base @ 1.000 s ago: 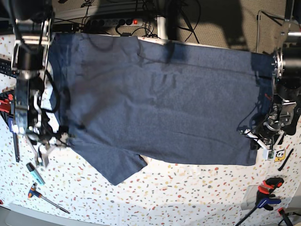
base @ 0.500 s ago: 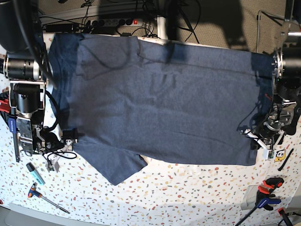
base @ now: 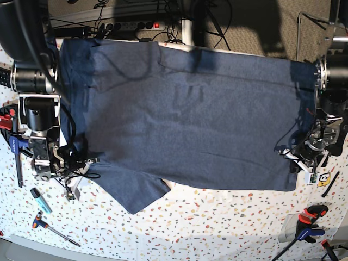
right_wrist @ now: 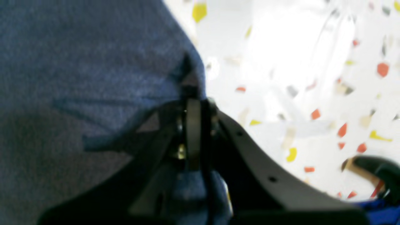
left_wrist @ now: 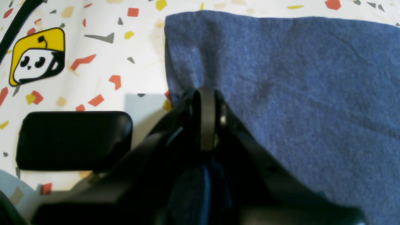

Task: Fold the T-shirt properly
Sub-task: 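Grasp the shirt corner by the sleeve with the right gripper, then lift both held corners and fold them over onto the shirt's other half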

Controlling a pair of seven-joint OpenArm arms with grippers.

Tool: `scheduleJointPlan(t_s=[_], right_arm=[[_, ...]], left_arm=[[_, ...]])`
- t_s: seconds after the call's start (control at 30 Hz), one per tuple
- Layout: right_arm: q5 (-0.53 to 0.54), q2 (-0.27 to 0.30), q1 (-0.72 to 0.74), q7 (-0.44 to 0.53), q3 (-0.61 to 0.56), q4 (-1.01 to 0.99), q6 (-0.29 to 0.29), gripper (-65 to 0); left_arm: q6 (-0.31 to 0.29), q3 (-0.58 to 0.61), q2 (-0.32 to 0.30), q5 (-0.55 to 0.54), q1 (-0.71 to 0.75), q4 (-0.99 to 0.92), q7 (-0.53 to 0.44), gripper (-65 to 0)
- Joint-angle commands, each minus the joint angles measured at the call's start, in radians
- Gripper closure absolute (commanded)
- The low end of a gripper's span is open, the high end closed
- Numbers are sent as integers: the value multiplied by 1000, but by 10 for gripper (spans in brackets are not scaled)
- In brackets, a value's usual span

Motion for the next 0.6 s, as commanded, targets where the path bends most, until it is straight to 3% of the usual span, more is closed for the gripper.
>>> scheduleJointPlan(t_s=[0.0, 0.27, 0.4, 0.57], right_arm=[[-10, 12, 39, 38, 3, 15, 2, 0], [-24, 12, 45, 60, 3, 25, 14, 0], [-24, 13, 44, 68, 3, 54, 153, 0], [-23, 15, 13, 43, 6, 149, 162, 0]], left_arm=[[0, 1, -12, 3, -25, 7, -18, 0], [-1, 0, -18, -114, -52, 9, 2, 0], [-25, -1, -30, -154, -81, 26, 81, 0], [-60, -1, -75, -254, -77, 144, 229, 0]])
